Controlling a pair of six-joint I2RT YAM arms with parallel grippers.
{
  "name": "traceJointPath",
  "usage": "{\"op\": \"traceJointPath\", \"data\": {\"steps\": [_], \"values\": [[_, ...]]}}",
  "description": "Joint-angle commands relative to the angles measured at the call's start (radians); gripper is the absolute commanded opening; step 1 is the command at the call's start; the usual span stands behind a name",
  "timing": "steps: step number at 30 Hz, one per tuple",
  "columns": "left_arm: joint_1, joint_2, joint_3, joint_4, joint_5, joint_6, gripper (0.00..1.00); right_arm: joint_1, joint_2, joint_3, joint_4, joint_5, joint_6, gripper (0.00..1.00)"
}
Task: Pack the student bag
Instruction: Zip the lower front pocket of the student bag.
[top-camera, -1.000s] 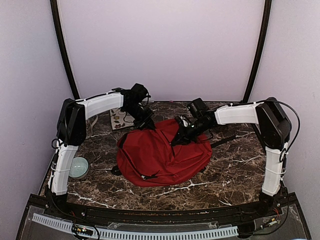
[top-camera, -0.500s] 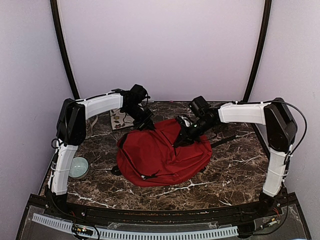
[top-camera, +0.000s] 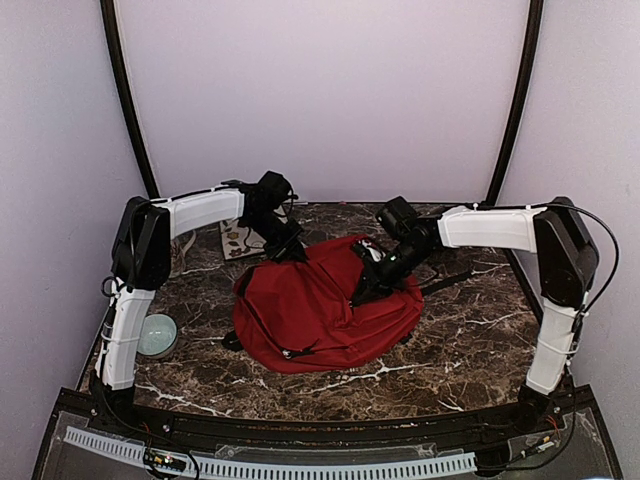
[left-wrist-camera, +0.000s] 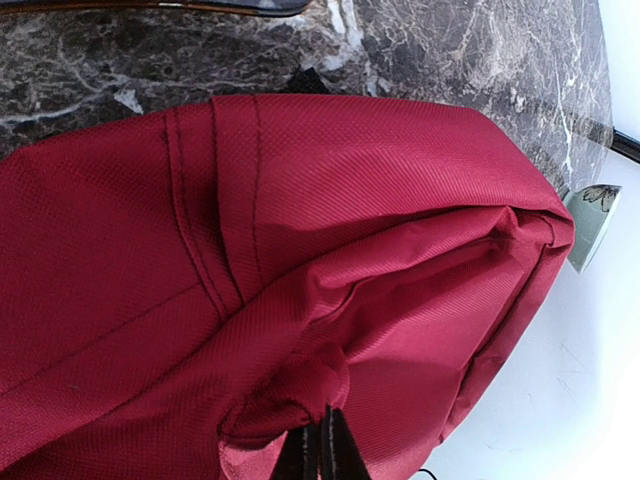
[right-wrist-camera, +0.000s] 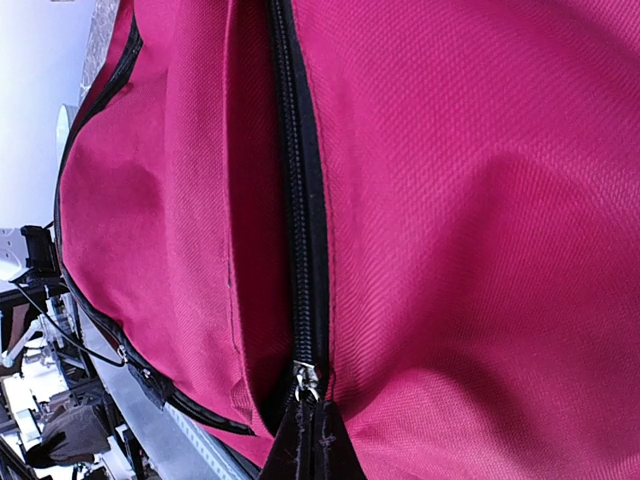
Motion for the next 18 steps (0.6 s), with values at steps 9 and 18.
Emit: {"op": "traceJointPath", "data": {"steps": [9, 18], "values": [[0.039, -0.093, -0.072, 0.06, -0.074, 0.021, 0.0, 0.012, -0.06, -0.033, -0.104, 0.028, -0.052, 0.0], [0.03, -0.094, -0.08, 0.073, -0.059, 0.024, 0.0, 0.013, -0.023, 0.047, -0.131, 0.038, -0.083, 0.0]]}}
